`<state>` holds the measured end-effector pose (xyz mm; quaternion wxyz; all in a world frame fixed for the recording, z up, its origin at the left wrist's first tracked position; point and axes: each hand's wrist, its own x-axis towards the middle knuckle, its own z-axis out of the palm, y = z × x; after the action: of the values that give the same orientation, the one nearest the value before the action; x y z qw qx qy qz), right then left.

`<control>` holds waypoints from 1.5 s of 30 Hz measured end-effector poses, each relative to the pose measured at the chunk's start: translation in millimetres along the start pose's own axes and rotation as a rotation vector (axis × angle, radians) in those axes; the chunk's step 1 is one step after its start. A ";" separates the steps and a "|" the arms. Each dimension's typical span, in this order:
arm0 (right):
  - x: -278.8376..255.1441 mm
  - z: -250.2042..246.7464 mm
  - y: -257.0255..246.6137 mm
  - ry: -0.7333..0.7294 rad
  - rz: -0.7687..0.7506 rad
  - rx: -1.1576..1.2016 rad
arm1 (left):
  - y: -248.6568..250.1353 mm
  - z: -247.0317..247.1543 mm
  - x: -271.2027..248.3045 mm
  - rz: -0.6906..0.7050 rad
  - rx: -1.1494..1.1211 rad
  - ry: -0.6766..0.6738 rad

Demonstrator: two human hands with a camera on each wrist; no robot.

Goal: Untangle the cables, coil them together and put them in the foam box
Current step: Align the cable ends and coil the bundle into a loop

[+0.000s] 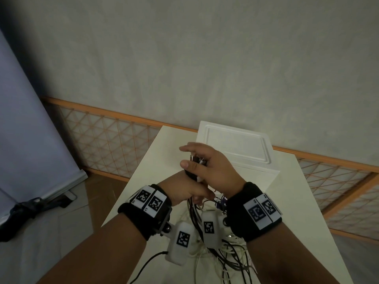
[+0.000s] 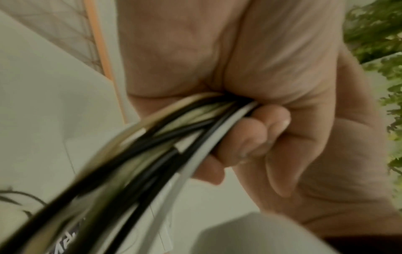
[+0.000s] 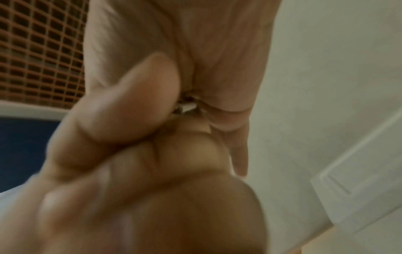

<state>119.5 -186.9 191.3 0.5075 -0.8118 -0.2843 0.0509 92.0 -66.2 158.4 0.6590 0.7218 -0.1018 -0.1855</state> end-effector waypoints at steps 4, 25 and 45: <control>-1.8 -6.1 -3.6 -0.010 0.139 0.435 | -0.9 -0.5 -2.8 0.019 0.090 -0.042; -14.5 -4.2 -19.6 0.123 0.040 0.211 | 9.6 0.4 -5.1 0.068 -0.113 0.157; -13.7 32.8 8.3 0.112 0.165 0.226 | -1.9 -7.6 0.6 0.126 -0.309 0.368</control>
<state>99.3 -170.6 165.7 0.6050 -0.7716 -0.1800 0.0788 95.4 -59.3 156.9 0.7794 0.6261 0.0046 -0.0228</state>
